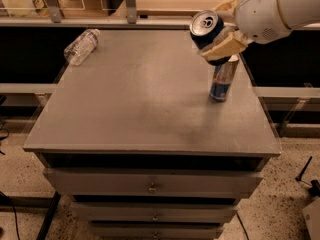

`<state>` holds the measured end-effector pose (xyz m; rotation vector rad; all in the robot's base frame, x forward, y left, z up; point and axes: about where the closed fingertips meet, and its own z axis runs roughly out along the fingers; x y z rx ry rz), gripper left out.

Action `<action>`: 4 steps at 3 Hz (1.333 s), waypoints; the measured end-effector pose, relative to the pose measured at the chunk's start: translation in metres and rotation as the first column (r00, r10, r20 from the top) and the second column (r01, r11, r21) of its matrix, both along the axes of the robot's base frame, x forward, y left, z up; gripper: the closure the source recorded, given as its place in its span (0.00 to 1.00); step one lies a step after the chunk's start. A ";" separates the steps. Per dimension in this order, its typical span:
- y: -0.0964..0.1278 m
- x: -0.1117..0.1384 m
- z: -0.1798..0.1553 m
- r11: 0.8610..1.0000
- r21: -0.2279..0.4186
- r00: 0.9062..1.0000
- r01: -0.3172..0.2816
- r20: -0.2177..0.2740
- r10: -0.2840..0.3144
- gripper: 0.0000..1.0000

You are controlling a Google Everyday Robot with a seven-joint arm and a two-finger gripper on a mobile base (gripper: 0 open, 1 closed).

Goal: Knock pepsi can over

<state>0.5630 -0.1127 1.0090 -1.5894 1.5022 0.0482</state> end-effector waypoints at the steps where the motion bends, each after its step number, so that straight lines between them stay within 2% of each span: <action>1: 0.001 -0.012 -0.003 0.997 -0.078 1.000 -0.023 0.012 0.024 1.00; 2: -0.001 -0.023 -0.013 0.986 -0.164 0.999 -0.039 0.003 0.040 1.00; 3: 0.000 -0.038 -0.033 0.952 -0.300 0.998 -0.060 0.002 0.064 1.00; 4: -0.003 -0.052 -0.053 0.907 -0.418 0.999 -0.051 -0.008 0.052 1.00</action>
Offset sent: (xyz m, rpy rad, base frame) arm -0.0363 -0.0095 -0.0268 -0.2762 0.0049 0.0513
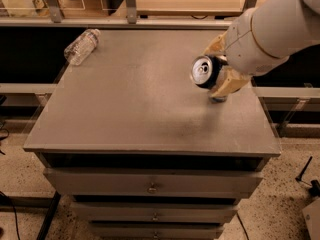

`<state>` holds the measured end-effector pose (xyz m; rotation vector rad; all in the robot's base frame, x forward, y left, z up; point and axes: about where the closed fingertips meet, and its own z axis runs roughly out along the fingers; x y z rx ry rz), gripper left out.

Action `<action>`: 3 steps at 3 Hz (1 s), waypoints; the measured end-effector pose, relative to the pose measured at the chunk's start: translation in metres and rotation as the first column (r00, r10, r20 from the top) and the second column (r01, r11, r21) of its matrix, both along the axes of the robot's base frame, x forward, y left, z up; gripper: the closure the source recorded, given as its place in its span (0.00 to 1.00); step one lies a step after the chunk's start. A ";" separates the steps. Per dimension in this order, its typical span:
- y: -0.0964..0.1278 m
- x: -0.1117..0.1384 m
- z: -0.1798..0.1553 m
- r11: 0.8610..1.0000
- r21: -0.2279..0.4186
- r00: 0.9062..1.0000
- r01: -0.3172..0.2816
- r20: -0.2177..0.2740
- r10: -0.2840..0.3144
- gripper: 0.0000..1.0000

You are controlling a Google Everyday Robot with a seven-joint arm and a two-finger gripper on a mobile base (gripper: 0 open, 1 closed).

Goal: Knock pepsi can over

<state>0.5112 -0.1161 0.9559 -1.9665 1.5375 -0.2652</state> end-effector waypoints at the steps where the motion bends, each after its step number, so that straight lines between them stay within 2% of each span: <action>1: -0.005 -0.009 -0.019 0.991 -0.129 1.000 0.021 -0.001 -0.021 1.00; 2: -0.007 -0.009 -0.039 0.973 -0.230 0.999 0.028 -0.017 -0.032 1.00; 3: -0.005 -0.005 -0.053 0.946 -0.323 0.998 0.041 -0.040 -0.057 0.83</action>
Offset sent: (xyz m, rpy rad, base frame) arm -0.0071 -0.0112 -0.0666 -0.3523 0.0534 -0.0406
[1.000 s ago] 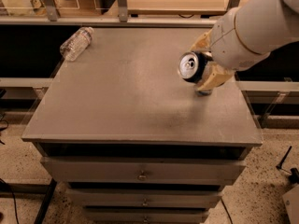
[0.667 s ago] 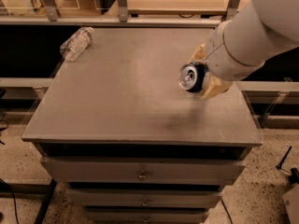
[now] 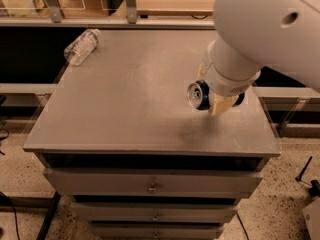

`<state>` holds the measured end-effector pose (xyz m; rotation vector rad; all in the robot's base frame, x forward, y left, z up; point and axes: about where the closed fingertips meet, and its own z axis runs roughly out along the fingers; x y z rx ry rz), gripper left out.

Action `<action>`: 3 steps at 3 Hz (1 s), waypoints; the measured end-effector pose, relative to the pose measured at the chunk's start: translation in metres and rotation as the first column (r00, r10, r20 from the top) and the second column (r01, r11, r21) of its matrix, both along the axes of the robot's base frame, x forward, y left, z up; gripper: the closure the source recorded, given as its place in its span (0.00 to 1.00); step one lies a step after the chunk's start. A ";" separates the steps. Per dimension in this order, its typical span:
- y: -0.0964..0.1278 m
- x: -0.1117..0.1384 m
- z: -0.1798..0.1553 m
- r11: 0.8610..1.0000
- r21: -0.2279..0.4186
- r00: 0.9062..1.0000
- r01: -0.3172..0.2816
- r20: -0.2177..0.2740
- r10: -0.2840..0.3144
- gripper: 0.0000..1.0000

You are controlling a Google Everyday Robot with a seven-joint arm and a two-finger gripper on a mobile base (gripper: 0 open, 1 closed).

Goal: Knock pepsi can over

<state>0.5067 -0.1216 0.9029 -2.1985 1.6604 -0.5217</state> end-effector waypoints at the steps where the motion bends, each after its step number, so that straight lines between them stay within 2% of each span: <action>1: 0.006 0.002 -0.013 0.991 -0.131 0.999 0.004 -0.049 -0.011 0.59; 2: 0.008 -0.003 -0.027 0.977 -0.211 0.990 -0.007 -0.136 -0.023 0.36; 3: 0.014 -0.008 -0.037 0.978 -0.206 0.974 -0.023 -0.226 -0.025 0.13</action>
Offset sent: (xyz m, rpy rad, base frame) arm -0.0112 0.0091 -0.0452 -0.3058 0.2621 -0.0107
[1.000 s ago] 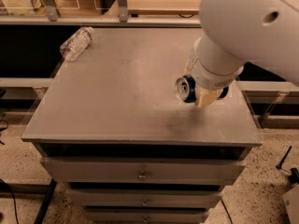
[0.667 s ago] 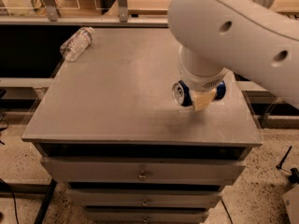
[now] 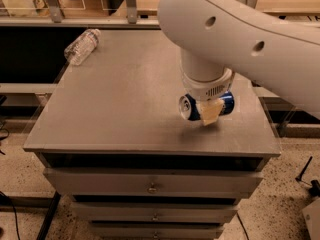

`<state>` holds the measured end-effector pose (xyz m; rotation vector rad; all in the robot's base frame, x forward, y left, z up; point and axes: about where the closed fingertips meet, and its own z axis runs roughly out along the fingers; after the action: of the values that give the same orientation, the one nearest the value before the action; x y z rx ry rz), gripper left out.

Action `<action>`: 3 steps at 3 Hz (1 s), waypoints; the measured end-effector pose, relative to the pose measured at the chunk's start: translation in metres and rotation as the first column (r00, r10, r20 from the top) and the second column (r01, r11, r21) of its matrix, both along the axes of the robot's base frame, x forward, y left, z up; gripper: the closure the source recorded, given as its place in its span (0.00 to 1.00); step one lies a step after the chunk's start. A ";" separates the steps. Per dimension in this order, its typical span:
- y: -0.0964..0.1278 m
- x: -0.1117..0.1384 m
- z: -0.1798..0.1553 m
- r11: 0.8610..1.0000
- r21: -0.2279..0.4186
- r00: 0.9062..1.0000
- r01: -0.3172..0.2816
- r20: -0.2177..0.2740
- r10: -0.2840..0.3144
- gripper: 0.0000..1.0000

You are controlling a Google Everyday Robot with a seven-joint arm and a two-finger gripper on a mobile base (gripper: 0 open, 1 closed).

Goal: Knock pepsi can over

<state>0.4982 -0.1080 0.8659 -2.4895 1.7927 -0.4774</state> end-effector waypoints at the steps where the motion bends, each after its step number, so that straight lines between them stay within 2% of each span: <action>1: -0.001 -0.001 0.000 1.000 -0.002 1.000 0.001 0.000 -0.001 0.00; 2: -0.001 -0.001 0.000 1.000 -0.002 1.000 0.001 0.000 -0.001 0.00; 3: 0.001 0.004 -0.006 0.998 0.054 0.999 0.011 -0.039 -0.009 0.00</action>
Offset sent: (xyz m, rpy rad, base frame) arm -0.0013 -0.0007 -0.0005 -0.0018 0.0040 -0.0014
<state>0.5019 -0.1074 0.8604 -2.4719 1.8075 -0.3786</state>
